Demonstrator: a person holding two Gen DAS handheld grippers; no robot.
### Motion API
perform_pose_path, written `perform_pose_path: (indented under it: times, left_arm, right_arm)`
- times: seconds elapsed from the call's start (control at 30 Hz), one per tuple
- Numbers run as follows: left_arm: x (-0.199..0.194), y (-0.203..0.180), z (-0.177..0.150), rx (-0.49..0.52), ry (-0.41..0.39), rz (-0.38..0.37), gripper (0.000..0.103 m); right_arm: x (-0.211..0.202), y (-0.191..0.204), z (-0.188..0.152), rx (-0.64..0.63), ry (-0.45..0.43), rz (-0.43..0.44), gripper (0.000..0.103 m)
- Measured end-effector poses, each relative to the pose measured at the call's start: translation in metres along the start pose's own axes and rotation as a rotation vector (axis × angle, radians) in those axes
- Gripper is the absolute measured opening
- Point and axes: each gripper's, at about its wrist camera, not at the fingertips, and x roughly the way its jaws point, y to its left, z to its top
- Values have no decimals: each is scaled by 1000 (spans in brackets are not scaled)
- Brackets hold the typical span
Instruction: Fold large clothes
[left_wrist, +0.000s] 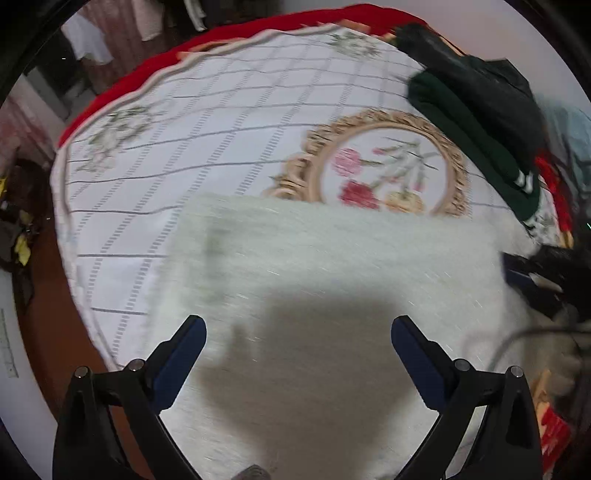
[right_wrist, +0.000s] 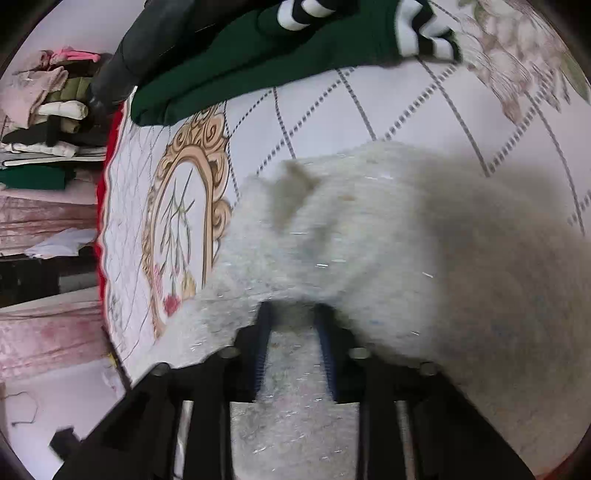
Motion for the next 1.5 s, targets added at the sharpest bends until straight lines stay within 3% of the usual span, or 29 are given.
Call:
perform_pose_path:
  times: [0.13,0.23,0.33,0.4,0.47,0.57,0.67,0.8,0.9,1.0,1.17,1.33,1.4,1.5]
  left_arm:
    - [3,-31,-3,52,36,-11,103]
    - [3,-49,-4,94,47,-1,103]
    - [5,-68,0,121,52,-24,103]
    - [8,-82,4,136,49,-45,103]
    - [13,-97,7,157,40,-51,103]
    - [32,-119,12,203,49,-36,103]
    - [68,-125,12,197,129,-4,103]
    - [82,-111,15,125,176,-64,103]
    - [79,-111,13,149,169,-52,103]
    - [79,-112,13,163,169,-44,103]
    - [83,-117,13,179,166,-46,103]
    - [91,-126,19,191,154,-45,103]
    - [94,-129,24,200,146,-29,103]
    - [99,-137,34,220,145,-27,103]
  right_arm:
    - [11,5,10,16,48,-56,8]
    - [0,6,14,3,96,-36,10]
    - [-39,4,3,-38,63,8,20]
    - [-80,-10,-18,-44,-17,51,49]
    - [-107,-27,-38,-23,-78,58,56]
    - [-128,-70,-70,72,-126,61,56]
    - [-122,-116,-96,195,-119,69,57]
    - [-100,-153,-105,284,-120,138,56]
    - [-83,-162,-98,291,-148,193,57]
    - [-66,-168,-83,291,-177,242,69]
    - [-47,-173,-56,324,-219,424,75]
    - [-31,-158,-33,326,-246,497,72]
    - [-29,-143,-28,283,-242,476,36]
    - [-41,-127,-27,274,-277,462,23]
